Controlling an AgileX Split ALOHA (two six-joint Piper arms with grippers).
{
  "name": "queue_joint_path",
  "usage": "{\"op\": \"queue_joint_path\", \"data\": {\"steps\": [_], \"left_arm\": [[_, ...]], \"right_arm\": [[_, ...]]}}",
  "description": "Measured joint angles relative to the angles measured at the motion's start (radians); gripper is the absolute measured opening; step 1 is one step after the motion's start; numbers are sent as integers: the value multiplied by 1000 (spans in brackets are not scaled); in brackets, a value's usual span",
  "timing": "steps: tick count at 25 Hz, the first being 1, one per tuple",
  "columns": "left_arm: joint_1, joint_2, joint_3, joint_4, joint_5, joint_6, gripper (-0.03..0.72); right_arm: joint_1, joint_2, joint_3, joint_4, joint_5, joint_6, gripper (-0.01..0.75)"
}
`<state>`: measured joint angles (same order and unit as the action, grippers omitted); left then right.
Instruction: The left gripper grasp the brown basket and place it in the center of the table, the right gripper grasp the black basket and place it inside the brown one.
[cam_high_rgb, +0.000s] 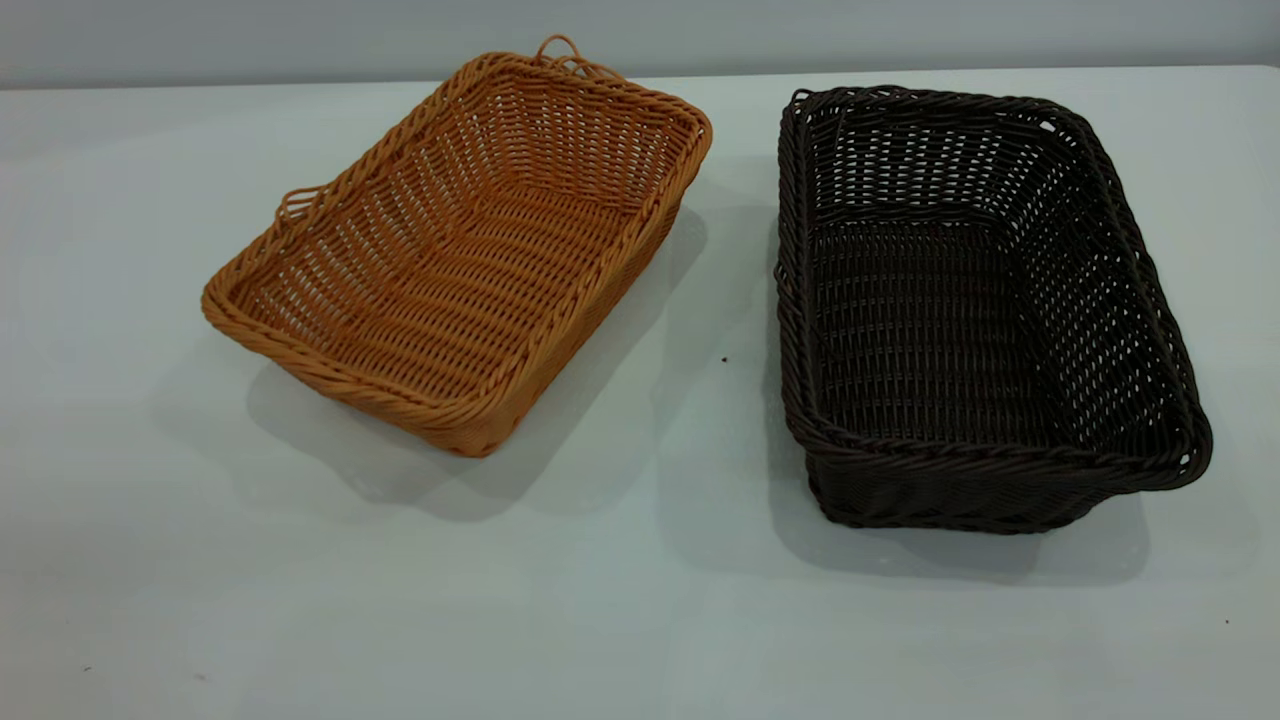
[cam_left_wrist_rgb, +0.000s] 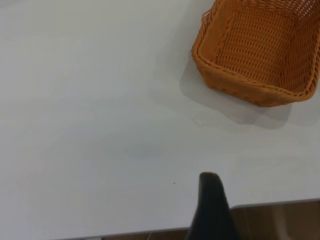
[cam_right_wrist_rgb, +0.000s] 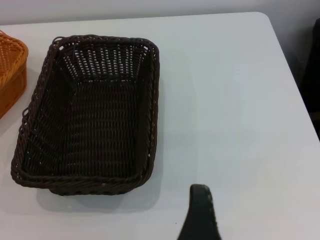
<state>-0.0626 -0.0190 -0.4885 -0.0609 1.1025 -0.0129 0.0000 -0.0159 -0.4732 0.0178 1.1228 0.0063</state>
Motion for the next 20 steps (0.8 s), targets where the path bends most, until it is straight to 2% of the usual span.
{"op": "queue_joint_path", "data": {"steps": [20], "left_arm": [[0,0,0,0,0,0,467]], "right_arm": [[0,0,0,4,-4,0,484]]}}
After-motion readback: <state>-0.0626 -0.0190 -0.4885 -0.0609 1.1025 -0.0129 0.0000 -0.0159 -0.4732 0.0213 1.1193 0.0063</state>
